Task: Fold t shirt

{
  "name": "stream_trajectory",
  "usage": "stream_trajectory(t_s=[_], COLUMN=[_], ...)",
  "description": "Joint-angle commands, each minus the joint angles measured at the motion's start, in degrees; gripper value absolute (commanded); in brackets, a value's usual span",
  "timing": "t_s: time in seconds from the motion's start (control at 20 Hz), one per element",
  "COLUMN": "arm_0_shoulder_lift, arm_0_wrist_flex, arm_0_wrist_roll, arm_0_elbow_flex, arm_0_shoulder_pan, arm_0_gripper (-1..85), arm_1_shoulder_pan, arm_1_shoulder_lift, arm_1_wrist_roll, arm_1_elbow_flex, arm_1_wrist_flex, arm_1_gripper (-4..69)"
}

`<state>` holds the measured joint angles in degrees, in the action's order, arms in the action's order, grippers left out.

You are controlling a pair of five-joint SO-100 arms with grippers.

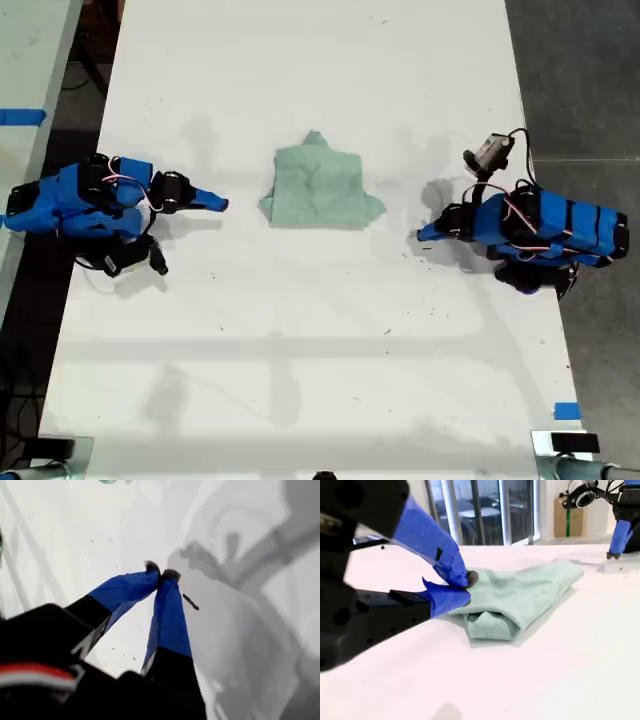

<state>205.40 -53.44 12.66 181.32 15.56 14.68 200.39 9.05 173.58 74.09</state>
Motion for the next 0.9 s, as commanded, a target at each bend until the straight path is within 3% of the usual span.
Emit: stream_trajectory(t_s=[0.0, 0.85], arm_0_shoulder_lift=[1.1, 1.1], arm_0_wrist_flex=[-0.5, -0.7], arm_0_wrist_roll=[-1.3, -1.6], arm_0_elbow_flex=[0.3, 0.7], arm_0_shoulder_pan=[0.7, 1.8], arm_0_gripper=[-0.2, -0.2], arm_1_shoulder_pan=[0.7, 1.1], arm_1_shoulder_lift=[0.8, 0.8], arm_1_wrist_roll=[-0.5, -4.0], arm_1_elbow_flex=[1.3, 1.6], arm_1_wrist_flex=[-0.4, 0.2], arm_1_gripper=[2.5, 2.5])
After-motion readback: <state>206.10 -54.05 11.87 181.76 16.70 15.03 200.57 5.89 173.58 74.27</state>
